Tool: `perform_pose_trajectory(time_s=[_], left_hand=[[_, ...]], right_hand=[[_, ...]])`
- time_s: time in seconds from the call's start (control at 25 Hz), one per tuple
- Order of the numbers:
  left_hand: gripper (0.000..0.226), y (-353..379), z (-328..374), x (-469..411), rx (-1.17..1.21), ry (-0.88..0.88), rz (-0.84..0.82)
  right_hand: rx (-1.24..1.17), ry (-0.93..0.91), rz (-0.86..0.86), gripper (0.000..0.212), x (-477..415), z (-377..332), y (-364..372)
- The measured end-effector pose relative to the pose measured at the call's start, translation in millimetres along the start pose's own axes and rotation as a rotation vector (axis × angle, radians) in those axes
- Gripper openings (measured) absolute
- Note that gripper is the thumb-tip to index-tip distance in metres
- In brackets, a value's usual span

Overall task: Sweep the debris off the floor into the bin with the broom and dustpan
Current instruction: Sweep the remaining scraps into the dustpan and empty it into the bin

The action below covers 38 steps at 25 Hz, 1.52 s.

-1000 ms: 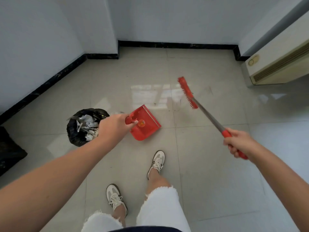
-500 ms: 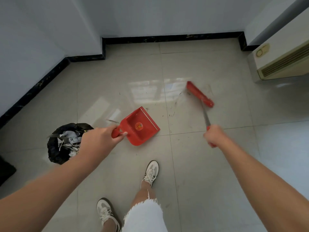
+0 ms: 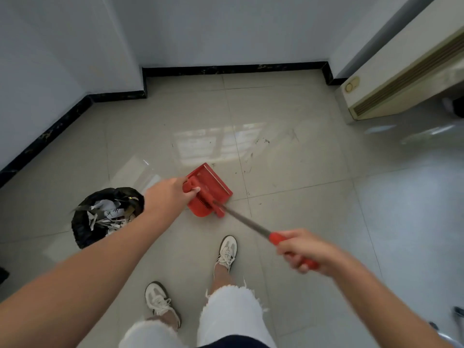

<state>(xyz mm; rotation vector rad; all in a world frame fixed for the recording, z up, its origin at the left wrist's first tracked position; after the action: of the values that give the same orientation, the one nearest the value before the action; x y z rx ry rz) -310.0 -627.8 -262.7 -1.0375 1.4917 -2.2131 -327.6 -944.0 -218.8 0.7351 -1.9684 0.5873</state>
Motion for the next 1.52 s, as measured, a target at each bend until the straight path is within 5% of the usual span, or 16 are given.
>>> perform_pose_trajectory(time_s=[0.12, 0.48, 0.64, 1.0, 1.28, 1.44, 1.52], left_hand=[[0.037, -23, -32, 25, 0.019, 0.093, -0.017], [0.053, -129, -232, 104, 0.438, -0.019, 0.079], [0.039, -143, -326, 176, 0.724, -0.190, 0.084], [0.037, -88, -457, 335, 1.210, -0.703, 0.205], [0.054, 3, -506, 403, 1.689, -1.071, 0.216], [0.049, 39, -517, 429, 1.869, -1.170, 0.208], [0.046, 59, -520, 443, 1.972, -1.214, 0.198]], right_hand=[[-0.328, -0.027, 0.061, 0.036, 81, 6, -4], [-0.321, -0.181, 0.318, 0.033, 149, 17, 62], [-0.289, -0.180, 0.337, 0.029, 137, 10, 69], [-0.316, 0.021, 0.101, 0.094, 101, -6, 106], [-0.273, 0.051, -0.064, 0.081, 65, -11, 181], [-0.173, 0.052, -0.074, 0.028, 58, -22, 203], [-0.130, 0.045, -0.083, 0.018, 53, -27, 205]])
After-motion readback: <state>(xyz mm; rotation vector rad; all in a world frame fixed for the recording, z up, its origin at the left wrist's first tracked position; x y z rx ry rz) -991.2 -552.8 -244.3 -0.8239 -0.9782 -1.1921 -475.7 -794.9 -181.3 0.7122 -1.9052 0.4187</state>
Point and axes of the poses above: each hand's wrist, its own x-axis away from the middle knuckle, its own y-axis out of the palm, z = x × y, the point moved 7 cm from there along -x, towards the middle knuckle, and after that the axes turned 15 degrees about -y, right-handed, at the moved point
